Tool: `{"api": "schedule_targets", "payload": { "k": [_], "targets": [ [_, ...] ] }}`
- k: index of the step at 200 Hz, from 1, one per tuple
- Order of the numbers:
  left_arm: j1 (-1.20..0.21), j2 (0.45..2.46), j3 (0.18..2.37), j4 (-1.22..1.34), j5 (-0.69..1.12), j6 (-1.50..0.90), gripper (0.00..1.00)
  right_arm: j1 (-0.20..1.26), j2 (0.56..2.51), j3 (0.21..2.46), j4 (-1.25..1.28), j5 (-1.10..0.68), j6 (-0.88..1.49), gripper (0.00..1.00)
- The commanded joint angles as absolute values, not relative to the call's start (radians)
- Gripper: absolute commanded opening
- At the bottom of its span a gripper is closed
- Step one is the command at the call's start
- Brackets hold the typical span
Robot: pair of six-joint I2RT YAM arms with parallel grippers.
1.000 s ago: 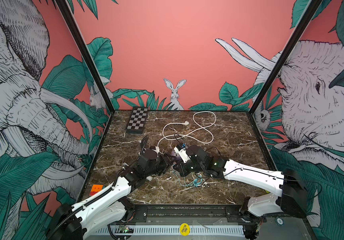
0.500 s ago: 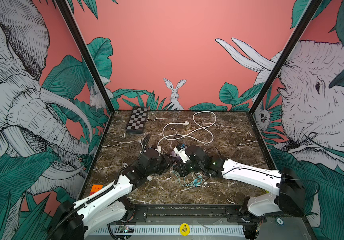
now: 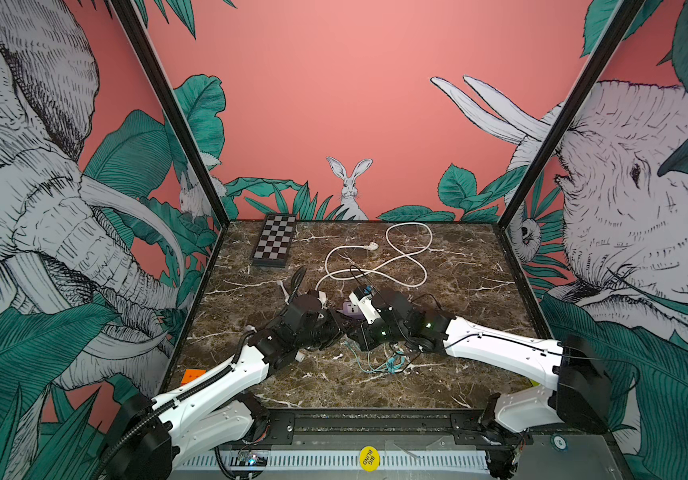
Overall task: Charge the electric toothbrush
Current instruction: Pick up the charging cable from the center of the board.
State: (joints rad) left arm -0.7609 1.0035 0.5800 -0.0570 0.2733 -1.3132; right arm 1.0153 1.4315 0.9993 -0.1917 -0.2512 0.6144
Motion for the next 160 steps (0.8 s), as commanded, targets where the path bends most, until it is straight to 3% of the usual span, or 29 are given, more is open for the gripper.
{"api": "schedule_targets", "payload": {
  "k": [1,54,86,95,134,160],
  "targets": [
    [-0.767,1.003,0.608,-0.080,0.281,-1.296,0.24,1.009,1.441,1.003,-0.169,-0.254,0.625,0.00],
    [-0.769,1.009,0.609,-0.088,0.278,-1.291,0.16,1.008,1.437,1.005,-0.176,-0.264,0.620,0.00],
    [-0.770,1.011,0.609,-0.093,0.274,-1.294,0.05,1.006,1.428,1.005,-0.178,-0.265,0.613,0.00],
    [-0.769,1.010,0.609,-0.100,0.270,-1.294,0.00,1.006,1.421,1.001,-0.173,-0.271,0.607,0.12],
    [-0.769,0.968,0.579,-0.132,0.218,-1.353,0.00,1.006,1.330,0.922,-0.137,-0.255,0.574,0.55],
    [-0.769,0.908,0.518,-0.123,0.151,-1.466,0.00,1.011,1.205,0.711,0.140,-0.248,0.612,0.67]
  ]
}}
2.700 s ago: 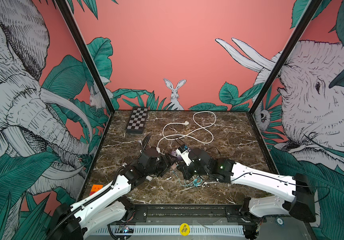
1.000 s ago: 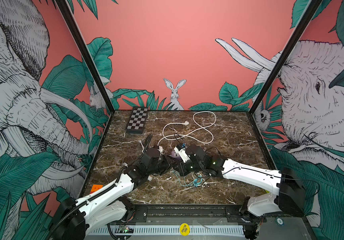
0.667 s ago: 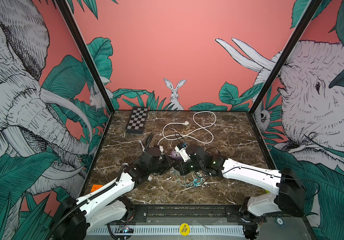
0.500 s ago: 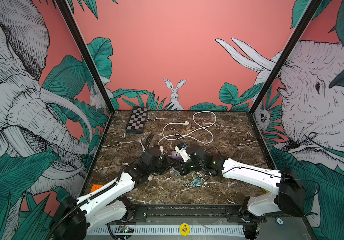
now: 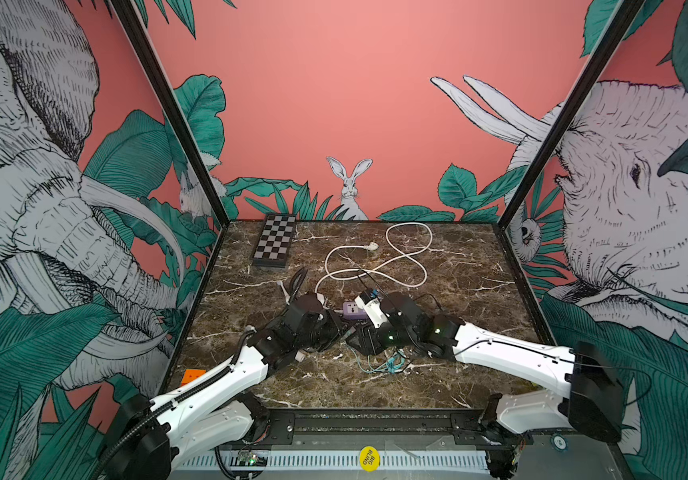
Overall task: Charge the electric toothbrush
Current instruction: Pick up the charging cable from the center of the board.
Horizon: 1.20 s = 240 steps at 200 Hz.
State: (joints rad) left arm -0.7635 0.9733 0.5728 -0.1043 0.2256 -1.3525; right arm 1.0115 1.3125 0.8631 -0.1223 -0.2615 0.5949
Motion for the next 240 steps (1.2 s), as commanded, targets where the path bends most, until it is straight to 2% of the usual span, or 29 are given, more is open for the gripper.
{"api": "schedule_targets", "payload": {
  "k": [1,23,74,103,240],
  "targets": [
    [-0.769,0.907,0.514,-0.120,0.151,-1.471,0.00,1.011,1.205,0.711,0.140,-0.248,0.612,0.67],
    [-0.769,0.869,0.463,-0.038,0.131,-1.559,0.00,1.035,1.146,0.529,0.460,-0.200,0.625,0.70],
    [-0.769,0.843,0.446,-0.022,0.124,-1.622,0.00,1.116,1.216,0.454,0.761,-0.062,0.494,0.68],
    [-0.769,0.844,0.436,-0.007,0.124,-1.641,0.00,1.118,1.265,0.449,0.828,-0.023,0.472,0.64],
    [-0.769,0.825,0.420,0.017,0.108,-1.661,0.00,1.115,1.456,0.521,0.945,-0.063,0.517,0.39]
  ]
}}
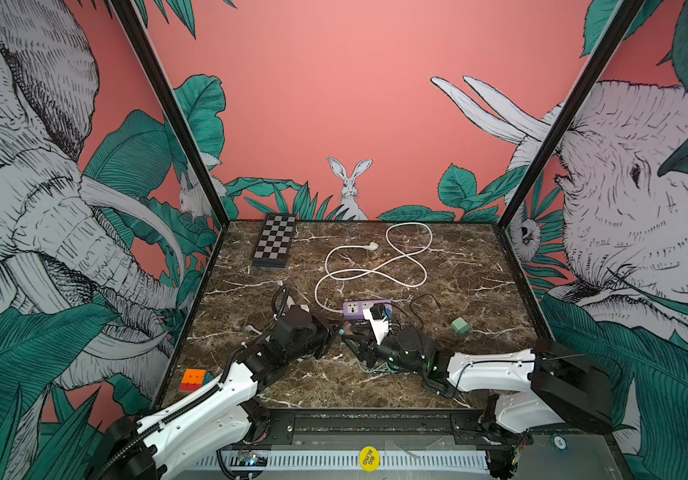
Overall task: Charge the electric toothbrush
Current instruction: Pick up the charging cable from the center of the board.
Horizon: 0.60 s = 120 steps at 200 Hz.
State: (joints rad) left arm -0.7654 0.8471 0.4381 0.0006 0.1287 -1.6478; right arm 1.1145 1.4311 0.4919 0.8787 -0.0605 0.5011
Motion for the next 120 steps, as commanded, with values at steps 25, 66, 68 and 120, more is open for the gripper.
{"api": "schedule_targets", "payload": {
  "k": [25,66,68,120],
  "targets": [
    [-0.769,0.819,0.417,0.020,0.107,-1.666,0.00,1.114,1.474,0.526,0.961,-0.064,0.525,0.37],
    [-0.769,0.804,0.411,0.014,0.094,-1.668,0.00,1.112,1.491,0.516,0.990,-0.065,0.539,0.33],
    [-0.769,0.804,0.411,0.014,0.094,-1.668,0.00,1.112,1.493,0.514,0.994,-0.065,0.541,0.33],
    [-0.769,0.802,0.416,0.015,0.092,-1.671,0.00,1.109,1.521,0.529,1.011,-0.077,0.552,0.29]
  ]
}}
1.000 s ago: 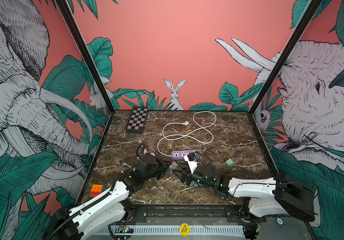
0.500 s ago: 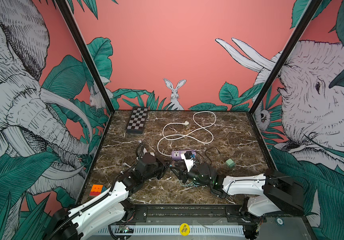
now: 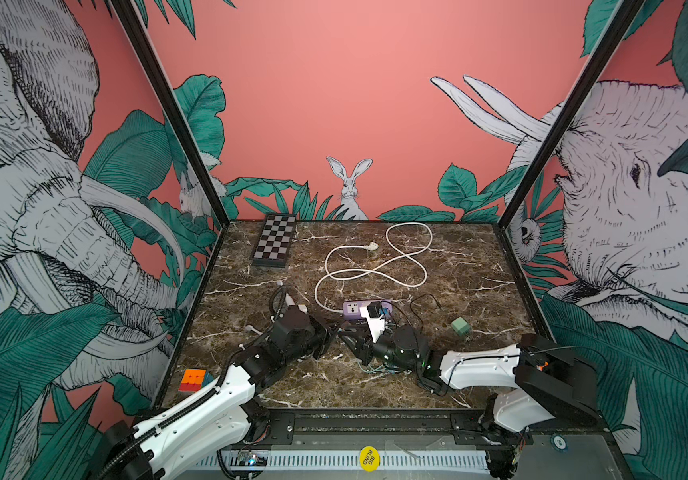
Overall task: Charge the electric toothbrush
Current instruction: Pick up the charging cable from the center of the board.
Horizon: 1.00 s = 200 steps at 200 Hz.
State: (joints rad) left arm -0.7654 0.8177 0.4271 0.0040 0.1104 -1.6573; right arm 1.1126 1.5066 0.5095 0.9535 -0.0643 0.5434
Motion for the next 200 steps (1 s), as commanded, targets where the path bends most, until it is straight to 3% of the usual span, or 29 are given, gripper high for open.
{"api": "schedule_targets", "payload": {
  "k": [1,105,135,167,200],
  "targets": [
    [-0.769,0.802,0.416,0.015,0.093,-1.671,0.00,1.108,1.520,0.529,1.012,-0.079,0.553,0.29],
    [-0.769,0.800,0.416,0.015,0.085,-1.671,0.00,1.105,1.532,0.546,1.006,-0.080,0.558,0.13],
    [-0.769,0.790,0.413,0.007,0.076,-1.671,0.00,1.104,1.522,0.545,0.984,-0.063,0.556,0.00],
    [-0.769,0.769,0.412,-0.022,0.044,-1.671,0.06,1.097,1.477,0.541,0.918,-0.044,0.533,0.00],
    [-0.769,0.759,0.413,-0.021,0.026,-1.666,0.00,1.098,1.466,0.538,0.908,-0.059,0.539,0.00]
  ]
}}
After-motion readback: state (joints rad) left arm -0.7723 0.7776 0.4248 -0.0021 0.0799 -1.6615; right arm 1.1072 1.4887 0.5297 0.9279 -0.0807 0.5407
